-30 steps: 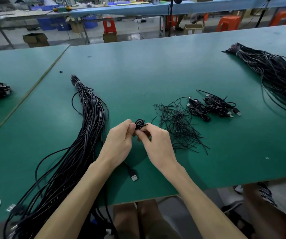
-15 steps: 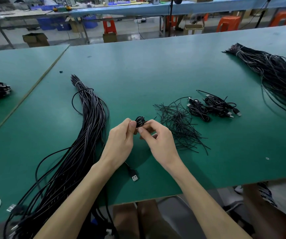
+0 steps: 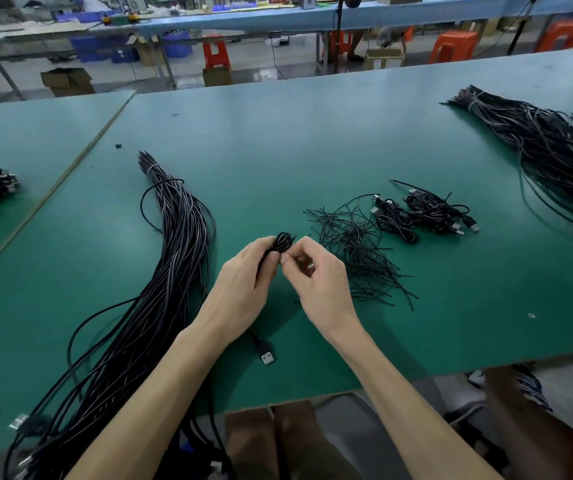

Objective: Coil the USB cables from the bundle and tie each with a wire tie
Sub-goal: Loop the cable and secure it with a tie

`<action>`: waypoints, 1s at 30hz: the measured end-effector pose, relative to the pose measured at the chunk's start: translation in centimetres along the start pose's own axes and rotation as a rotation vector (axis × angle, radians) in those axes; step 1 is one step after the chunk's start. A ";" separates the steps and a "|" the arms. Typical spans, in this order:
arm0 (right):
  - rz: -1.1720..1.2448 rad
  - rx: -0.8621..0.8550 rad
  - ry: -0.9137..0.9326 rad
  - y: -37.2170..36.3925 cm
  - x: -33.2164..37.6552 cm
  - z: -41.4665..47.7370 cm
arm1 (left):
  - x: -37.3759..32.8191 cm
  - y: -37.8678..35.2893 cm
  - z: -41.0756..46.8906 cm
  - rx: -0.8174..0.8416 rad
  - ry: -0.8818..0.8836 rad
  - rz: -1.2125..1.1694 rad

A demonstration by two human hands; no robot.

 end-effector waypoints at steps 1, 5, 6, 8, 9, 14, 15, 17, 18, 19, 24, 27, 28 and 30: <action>0.019 -0.003 -0.006 0.1 0.0 0.0 | -0.1 0.0 -0.1 0.026 -0.009 0.007; 0.035 0.000 -0.035 0.2 -0.1 0.0 | -0.5 -0.2 -0.3 0.079 -0.014 0.102; 0.027 0.004 -0.037 0.2 -0.1 0.0 | -0.6 -0.3 -0.4 0.088 -0.005 0.126; 0.008 0.005 -0.033 0.1 -0.1 0.0 | -0.9 -0.4 -0.5 0.114 0.013 0.162; -0.005 0.001 -0.030 0.0 -0.1 0.0 | -0.9 -0.5 -0.5 0.129 0.020 0.167; -0.035 -0.029 -0.034 0.0 0.0 0.0 | -1.1 -0.5 -0.6 0.159 0.042 0.055; -0.025 -0.034 -0.040 0.1 0.0 0.0 | -1.1 -0.3 -0.5 0.168 0.009 0.069; -0.015 -0.038 -0.050 0.1 0.0 0.0 | -1.4 -0.1 -0.5 0.181 -0.049 0.165; -0.012 -0.036 -0.053 0.1 0.0 0.0 | -1.6 -0.1 -0.5 0.181 -0.065 0.220; -0.008 -0.032 -0.054 0.1 0.0 0.0 | -1.8 -0.1 -0.5 0.182 -0.074 0.262; -0.016 -0.019 -0.054 0.3 -0.1 0.0 | -1.6 -0.4 -0.5 0.192 -0.084 0.356; -0.043 -0.006 -0.034 0.2 -0.1 0.0 | -0.6 -0.4 -0.5 0.176 0.028 0.096; -0.057 -0.003 -0.023 0.1 -0.1 0.0 | -0.3 -0.3 -0.3 0.159 0.073 -0.048; -0.099 0.000 0.002 0.0 0.0 0.0 | 0.2 0.1 0.0 0.143 0.142 -0.276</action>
Point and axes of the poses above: each hand's wrist, its own z-axis towards the middle knuckle, its own y-axis out of the back of the hand, x = y × z, the point moved 3 cm from there along z, towards the middle knuckle, and after that the axes turned 7 degrees about -y, right-handed, at the moved point
